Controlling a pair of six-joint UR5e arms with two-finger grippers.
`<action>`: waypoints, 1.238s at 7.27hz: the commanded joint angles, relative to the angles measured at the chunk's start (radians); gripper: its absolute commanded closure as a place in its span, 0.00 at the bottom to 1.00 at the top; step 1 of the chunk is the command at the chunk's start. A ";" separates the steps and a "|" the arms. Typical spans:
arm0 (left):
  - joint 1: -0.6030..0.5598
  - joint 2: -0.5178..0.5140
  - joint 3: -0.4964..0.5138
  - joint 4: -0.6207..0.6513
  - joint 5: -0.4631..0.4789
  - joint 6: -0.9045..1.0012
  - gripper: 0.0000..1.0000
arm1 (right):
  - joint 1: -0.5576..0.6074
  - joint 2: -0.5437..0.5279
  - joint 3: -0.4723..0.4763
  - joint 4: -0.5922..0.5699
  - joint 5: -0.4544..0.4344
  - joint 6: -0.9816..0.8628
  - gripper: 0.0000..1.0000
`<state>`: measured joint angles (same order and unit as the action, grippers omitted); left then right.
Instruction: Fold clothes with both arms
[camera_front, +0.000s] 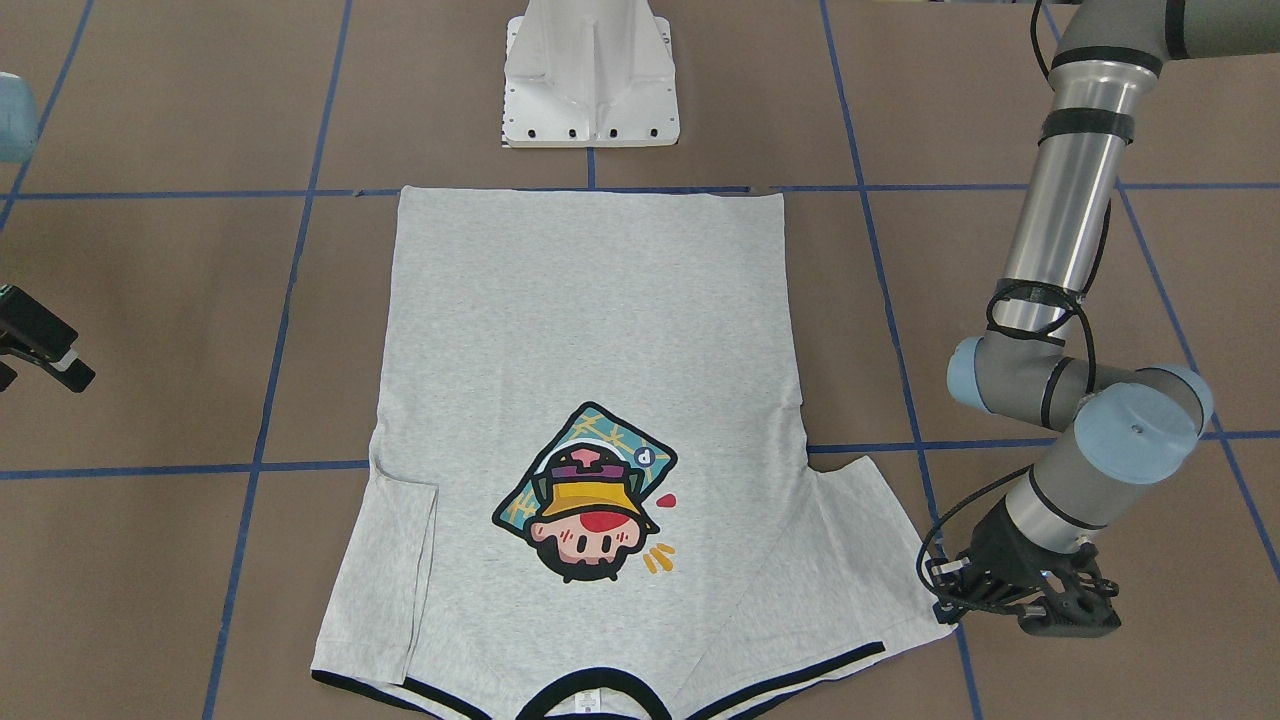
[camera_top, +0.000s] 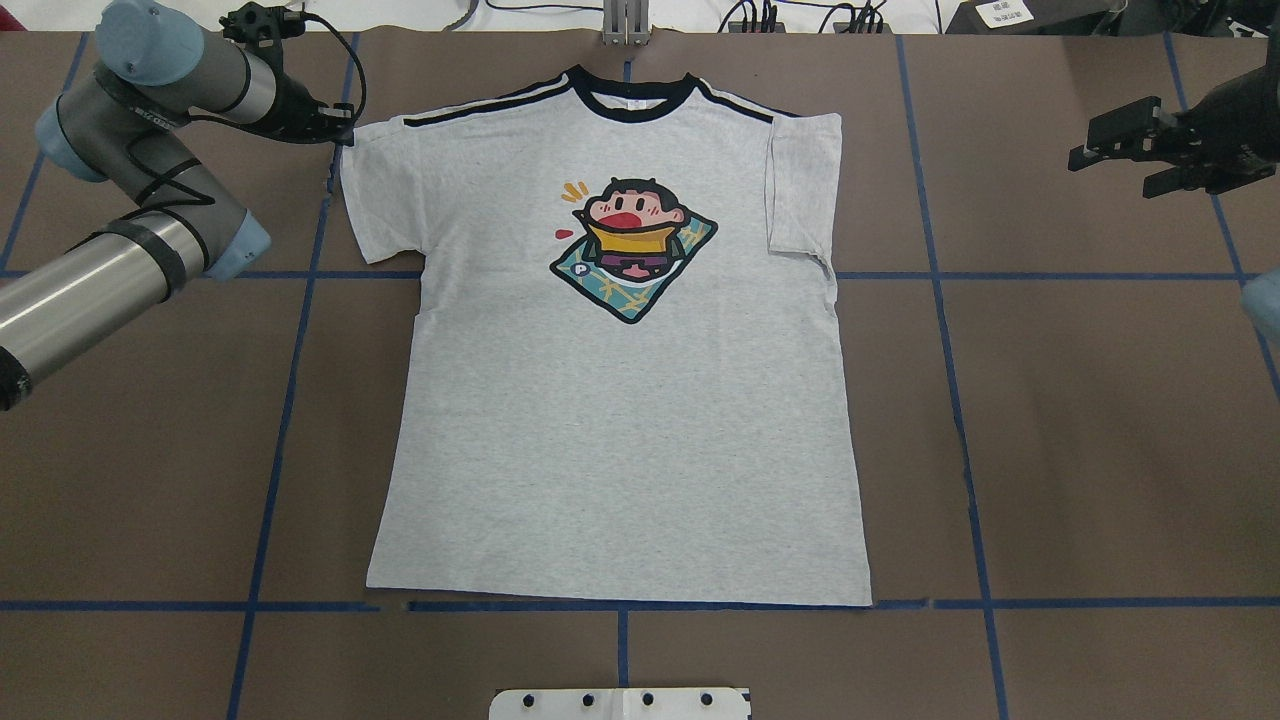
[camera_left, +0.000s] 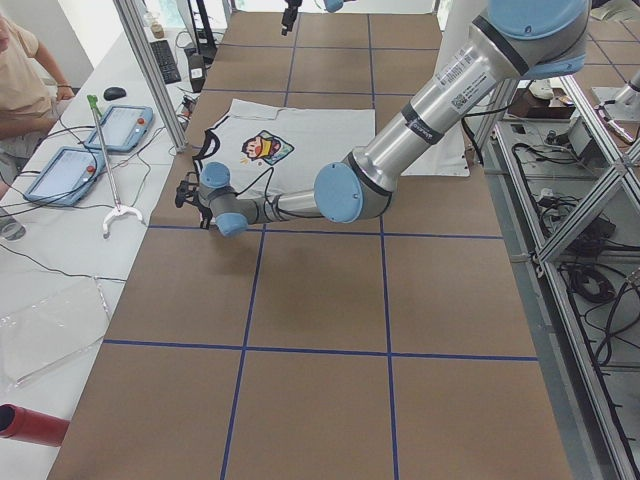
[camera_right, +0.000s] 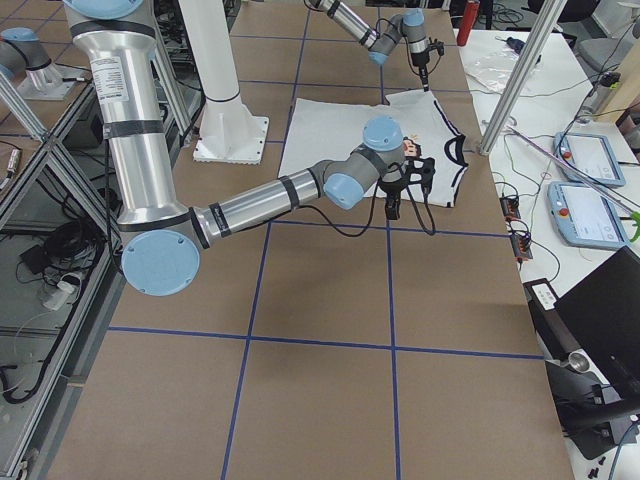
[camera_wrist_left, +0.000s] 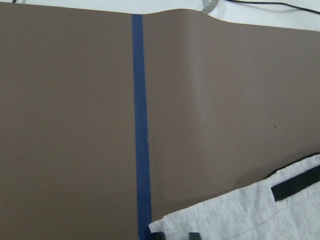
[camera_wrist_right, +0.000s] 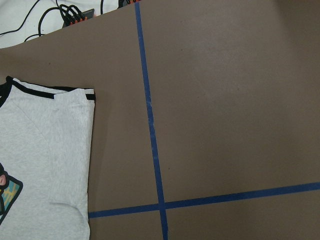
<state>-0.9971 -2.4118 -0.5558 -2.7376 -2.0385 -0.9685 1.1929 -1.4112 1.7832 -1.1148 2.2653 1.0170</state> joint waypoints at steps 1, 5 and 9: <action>-0.002 -0.021 -0.003 -0.034 0.000 -0.001 1.00 | -0.001 0.000 -0.015 0.006 0.000 0.000 0.00; 0.116 -0.082 -0.130 -0.018 0.112 -0.129 1.00 | -0.004 0.008 -0.030 0.006 -0.001 0.000 0.00; 0.172 -0.121 -0.106 -0.002 0.285 -0.154 1.00 | -0.007 0.015 -0.047 0.007 -0.010 0.002 0.00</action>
<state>-0.8360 -2.5188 -0.6760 -2.7395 -1.8169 -1.1221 1.1862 -1.3966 1.7381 -1.1076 2.2575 1.0173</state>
